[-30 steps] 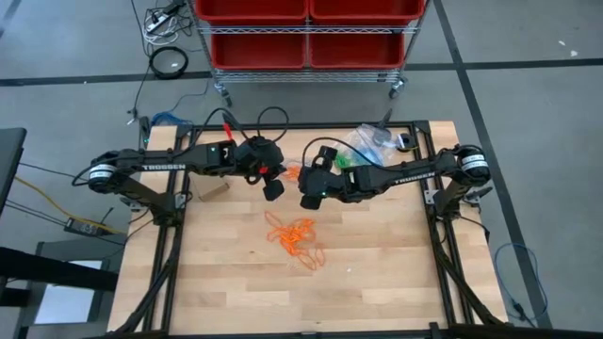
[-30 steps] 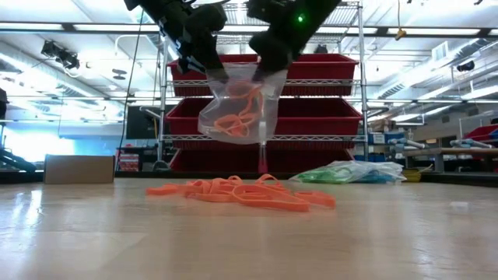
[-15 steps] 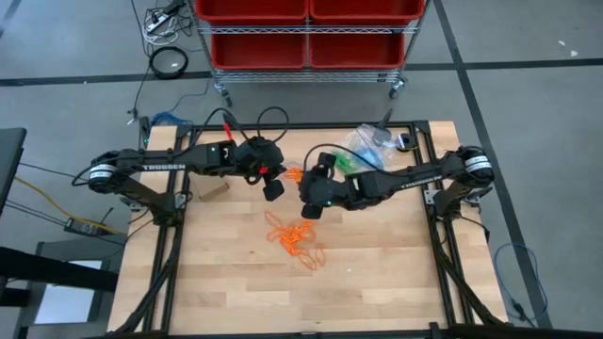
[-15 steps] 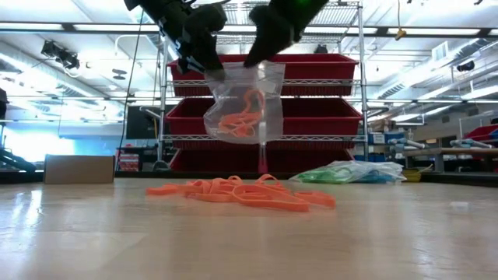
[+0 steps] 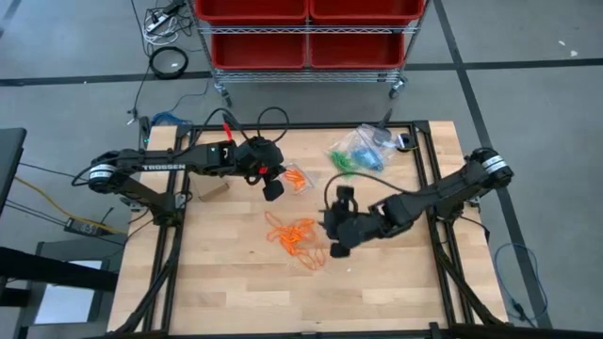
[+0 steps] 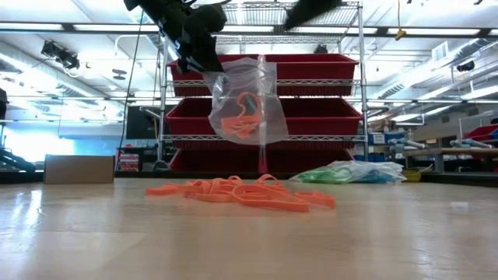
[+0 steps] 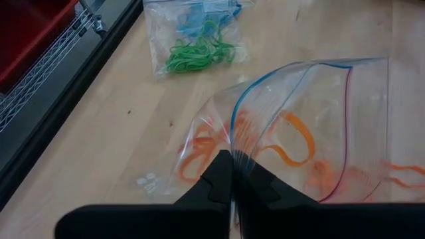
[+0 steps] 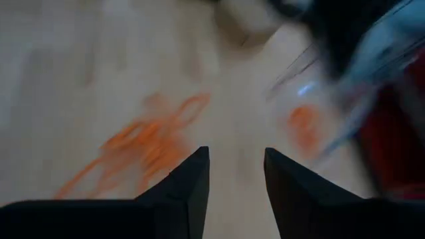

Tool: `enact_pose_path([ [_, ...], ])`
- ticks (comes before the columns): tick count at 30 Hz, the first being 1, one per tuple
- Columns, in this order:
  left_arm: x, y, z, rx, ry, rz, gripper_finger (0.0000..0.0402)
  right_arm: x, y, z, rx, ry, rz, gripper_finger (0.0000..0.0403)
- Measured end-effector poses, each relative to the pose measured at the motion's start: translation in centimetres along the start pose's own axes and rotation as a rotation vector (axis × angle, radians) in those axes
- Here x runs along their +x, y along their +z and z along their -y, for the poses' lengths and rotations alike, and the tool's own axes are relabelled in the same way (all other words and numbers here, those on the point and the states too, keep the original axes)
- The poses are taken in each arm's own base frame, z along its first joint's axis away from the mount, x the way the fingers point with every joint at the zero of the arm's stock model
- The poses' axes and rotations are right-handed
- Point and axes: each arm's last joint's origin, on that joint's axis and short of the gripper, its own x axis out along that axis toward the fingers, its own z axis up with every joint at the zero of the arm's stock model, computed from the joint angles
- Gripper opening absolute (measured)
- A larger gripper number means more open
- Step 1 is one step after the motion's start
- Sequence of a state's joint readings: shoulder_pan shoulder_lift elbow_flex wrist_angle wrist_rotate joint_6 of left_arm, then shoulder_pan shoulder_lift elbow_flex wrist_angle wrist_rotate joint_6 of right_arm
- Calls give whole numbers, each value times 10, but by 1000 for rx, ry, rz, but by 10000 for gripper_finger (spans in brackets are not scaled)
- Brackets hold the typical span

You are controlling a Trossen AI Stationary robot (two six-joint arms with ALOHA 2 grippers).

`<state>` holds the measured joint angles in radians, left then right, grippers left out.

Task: Sort rubber bands
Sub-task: Put the orange rubber band into the transparent zip bag

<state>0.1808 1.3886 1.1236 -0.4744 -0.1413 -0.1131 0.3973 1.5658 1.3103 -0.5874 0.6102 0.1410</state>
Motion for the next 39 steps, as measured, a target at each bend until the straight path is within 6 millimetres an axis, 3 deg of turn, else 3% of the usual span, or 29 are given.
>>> enact_pose_path([
  [8, 0, 1, 0, -1, 0, 6, 17, 30, -69, -37, 120, 174, -40, 129],
  [12, 0, 1, 0, -2, -1, 13, 17, 48, -107, -39, 186, 219, -38, 128],
  [15, 0, 2, 0, 6, -2, 20, 17, 59, -123, -35, 303, 268, 5, 128],
  [20, 0, 4, 0, 26, -3, 39, 17, 71, -131, -34, 316, 325, 26, 125],
  [29, 0, 6, 1, 24, -5, 63, 17, 121, -145, -66, 215, 355, -91, 123],
  [33, 0, 6, 1, 6, -6, 61, 17, 129, -144, -72, 220, 360, -48, 117],
  [36, 0, 6, 1, -9, -7, 58, 17, 131, -142, -70, 182, 362, -44, 98],
  [39, 0, 6, 1, -11, -7, 57, 17, 134, -140, -66, 192, 375, -71, 51],
])
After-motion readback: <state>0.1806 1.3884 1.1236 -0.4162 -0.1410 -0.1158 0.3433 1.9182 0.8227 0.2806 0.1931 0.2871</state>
